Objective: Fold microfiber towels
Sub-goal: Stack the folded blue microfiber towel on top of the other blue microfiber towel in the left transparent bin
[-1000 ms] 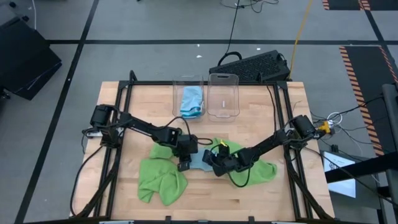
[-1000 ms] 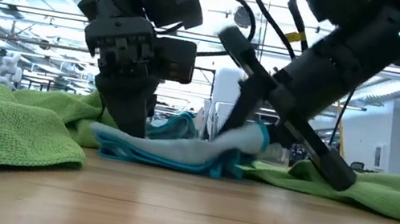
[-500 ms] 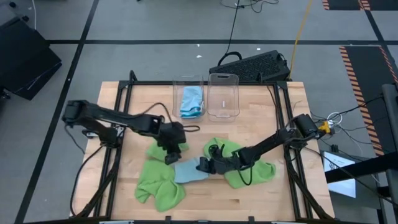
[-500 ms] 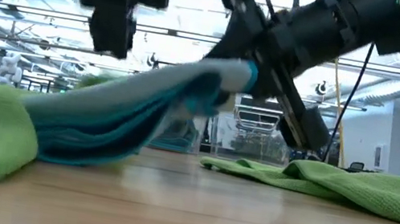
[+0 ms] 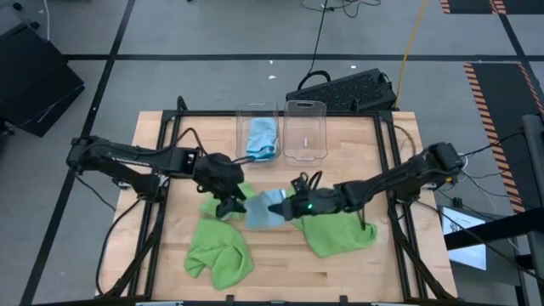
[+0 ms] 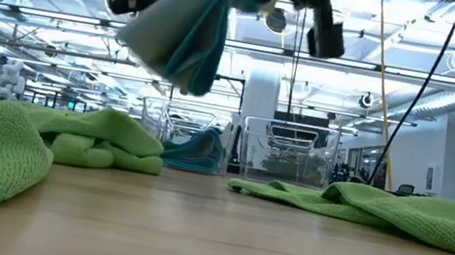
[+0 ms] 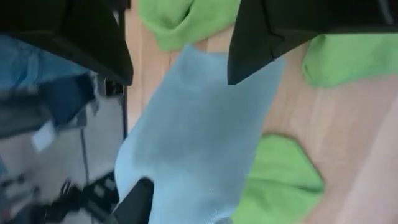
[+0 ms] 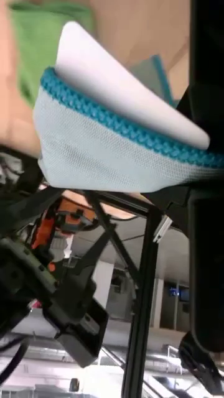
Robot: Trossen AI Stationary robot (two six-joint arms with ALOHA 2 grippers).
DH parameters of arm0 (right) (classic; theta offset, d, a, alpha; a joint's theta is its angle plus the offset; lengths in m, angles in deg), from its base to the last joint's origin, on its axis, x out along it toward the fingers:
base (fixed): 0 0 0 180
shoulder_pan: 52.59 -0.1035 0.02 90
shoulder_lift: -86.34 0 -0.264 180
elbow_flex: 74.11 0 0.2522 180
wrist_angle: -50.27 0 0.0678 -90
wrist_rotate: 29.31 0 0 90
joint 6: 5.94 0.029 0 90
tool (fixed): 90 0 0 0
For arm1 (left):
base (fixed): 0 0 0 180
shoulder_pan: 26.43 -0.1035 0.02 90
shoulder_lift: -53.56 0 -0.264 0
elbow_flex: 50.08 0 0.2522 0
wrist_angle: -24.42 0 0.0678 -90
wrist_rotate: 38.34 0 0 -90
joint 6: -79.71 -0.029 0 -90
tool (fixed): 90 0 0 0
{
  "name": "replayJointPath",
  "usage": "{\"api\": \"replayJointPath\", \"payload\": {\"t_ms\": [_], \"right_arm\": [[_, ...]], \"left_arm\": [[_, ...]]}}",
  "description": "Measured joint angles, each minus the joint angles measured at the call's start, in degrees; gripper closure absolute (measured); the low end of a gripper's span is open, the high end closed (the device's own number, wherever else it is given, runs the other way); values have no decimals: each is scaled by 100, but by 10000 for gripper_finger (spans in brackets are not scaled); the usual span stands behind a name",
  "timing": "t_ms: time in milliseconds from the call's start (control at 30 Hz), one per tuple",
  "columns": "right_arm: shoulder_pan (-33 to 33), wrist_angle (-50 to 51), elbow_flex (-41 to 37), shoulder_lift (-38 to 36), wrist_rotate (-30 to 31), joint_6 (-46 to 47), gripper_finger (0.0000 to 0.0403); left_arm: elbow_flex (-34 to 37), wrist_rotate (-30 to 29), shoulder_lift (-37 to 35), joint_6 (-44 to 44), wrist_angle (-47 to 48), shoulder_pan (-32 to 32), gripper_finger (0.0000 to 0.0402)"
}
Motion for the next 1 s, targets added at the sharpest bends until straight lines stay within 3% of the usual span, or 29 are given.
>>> {"api": "replayJointPath", "payload": {"t_ms": [300,533,700,867,1000], "right_arm": [[386,929,-1,-1438,20,-624,382],[801,1034,0,-2485,-364,-1555,382],[1069,1161,0,-3055,-1007,-1925,382],[1169,1760,2,-3400,-1460,-2178,382],[1188,2269,2,-3473,-1829,-2675,382]], "left_arm": [[-2,-451,-899,357,-685,-589,115],[-7,-171,-1120,771,-1566,-1462,108],[-3,-142,-928,969,-2570,-1896,65],[-21,544,-506,1305,-4525,-2120,10],[-184,777,72,1167,-4658,-2111,13]]}}
